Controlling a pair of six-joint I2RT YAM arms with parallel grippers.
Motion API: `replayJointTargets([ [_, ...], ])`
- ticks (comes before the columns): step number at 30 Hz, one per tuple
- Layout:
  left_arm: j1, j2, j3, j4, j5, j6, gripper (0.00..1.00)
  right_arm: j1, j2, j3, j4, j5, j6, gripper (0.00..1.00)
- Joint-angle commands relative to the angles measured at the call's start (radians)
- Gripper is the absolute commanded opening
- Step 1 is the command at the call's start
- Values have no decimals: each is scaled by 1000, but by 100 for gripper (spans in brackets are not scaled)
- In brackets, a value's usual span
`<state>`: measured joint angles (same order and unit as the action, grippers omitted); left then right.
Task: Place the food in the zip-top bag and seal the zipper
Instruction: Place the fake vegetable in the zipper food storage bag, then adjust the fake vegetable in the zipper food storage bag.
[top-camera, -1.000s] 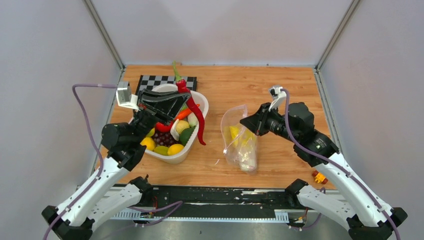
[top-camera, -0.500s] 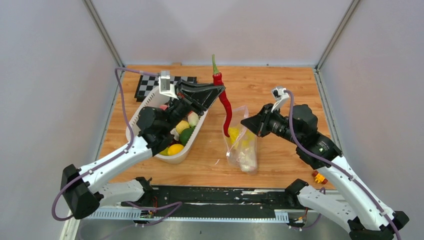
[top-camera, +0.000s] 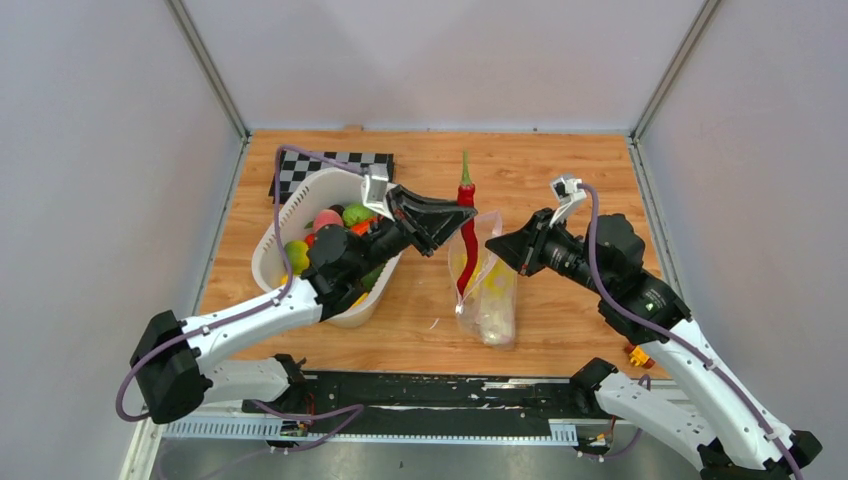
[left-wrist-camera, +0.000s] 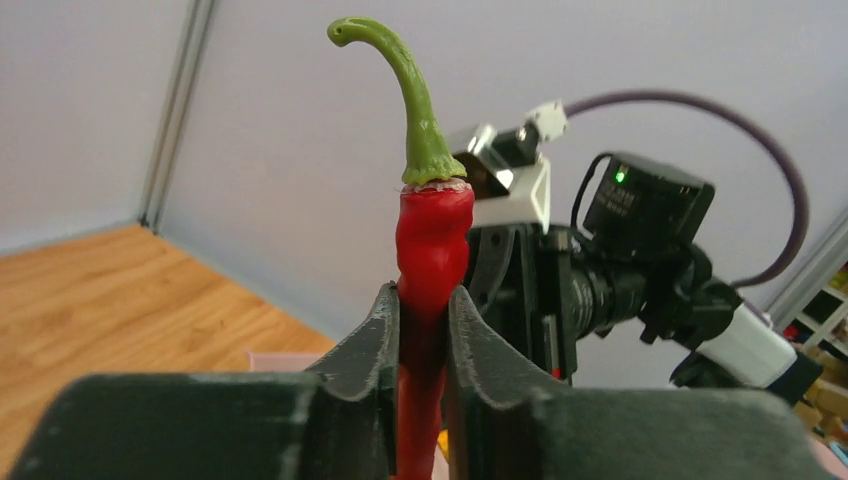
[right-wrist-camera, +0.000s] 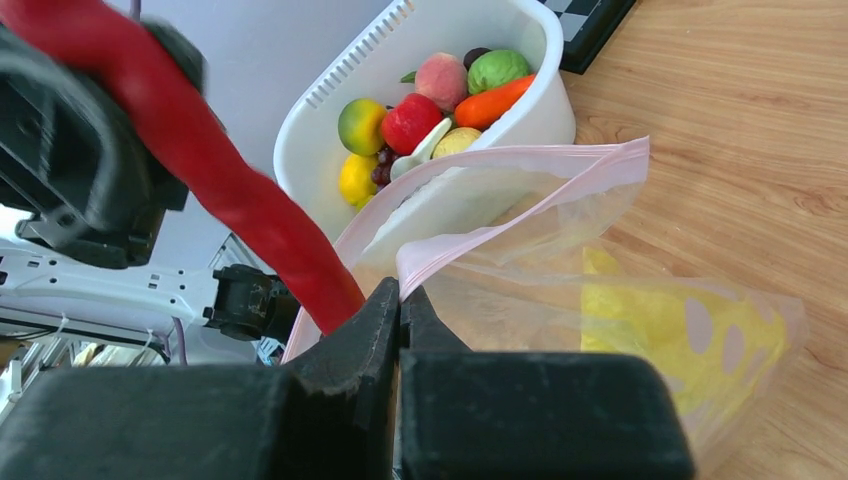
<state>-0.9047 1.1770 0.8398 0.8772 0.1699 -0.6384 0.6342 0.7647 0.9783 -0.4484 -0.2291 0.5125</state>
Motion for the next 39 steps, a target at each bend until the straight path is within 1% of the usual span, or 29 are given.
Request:
replayJointTargets([
  [1,-45,-12,-21,-71,-24,51,25,1,-15,-5,63,19,17,0],
  [2,-50,-13,-23,-85,-25,56,28,1,-16,-5,64,22,18,0],
  [3,-53,-14,-24,-102,-17,58,35,2,-18,-7,65,26,20,0],
  [4,-54,-18,-24,-128,-14,59,45,1,-19,-7,67,29,22,1],
  [5,-55,-27,-27,-151,-20,60,52,1,-22,-7,66,30,23,0],
  [7,-56,-50,-41,-173,-48,61,59,2,-26,-7,56,35,24,0],
  [9,-56,-78,-43,-203,-61,68,61,1,-34,-5,53,43,23,1],
  [11,-56,-93,-16,-280,-61,91,63,1,-39,-5,51,48,24,1],
  [13,-56,-102,2,-340,-65,112,63,1,-39,-4,50,47,24,1],
  [16,-55,-122,2,-376,-72,120,64,1,-39,-5,50,42,27,1],
  [19,-55,-135,24,-451,-87,155,64,1,-38,-4,41,46,27,1],
  [21,-55,-121,72,-538,-90,192,64,1,-35,-5,44,29,20,1],
  [25,-55,-40,248,-756,-50,302,61,2,-20,-4,58,-23,12,0],
  [28,-56,23,339,-858,-57,384,60,2,-21,-4,68,-24,11,0],
  [29,-56,43,364,-899,-75,410,59,1,-22,-3,69,-25,9,0],
  [30,-55,65,384,-931,-90,430,55,2,-22,0,68,-26,9,0],
  [32,-55,81,401,-967,-110,460,51,1,-22,3,63,-25,6,1],
  [37,-54,79,387,-1011,-77,502,50,2,-15,9,45,-15,-8,1],
  [38,-55,83,388,-1020,-75,510,49,1,-12,8,47,-19,-9,1],
  [39,-55,87,389,-1029,-71,518,46,1,-10,10,48,-25,-11,1],
])
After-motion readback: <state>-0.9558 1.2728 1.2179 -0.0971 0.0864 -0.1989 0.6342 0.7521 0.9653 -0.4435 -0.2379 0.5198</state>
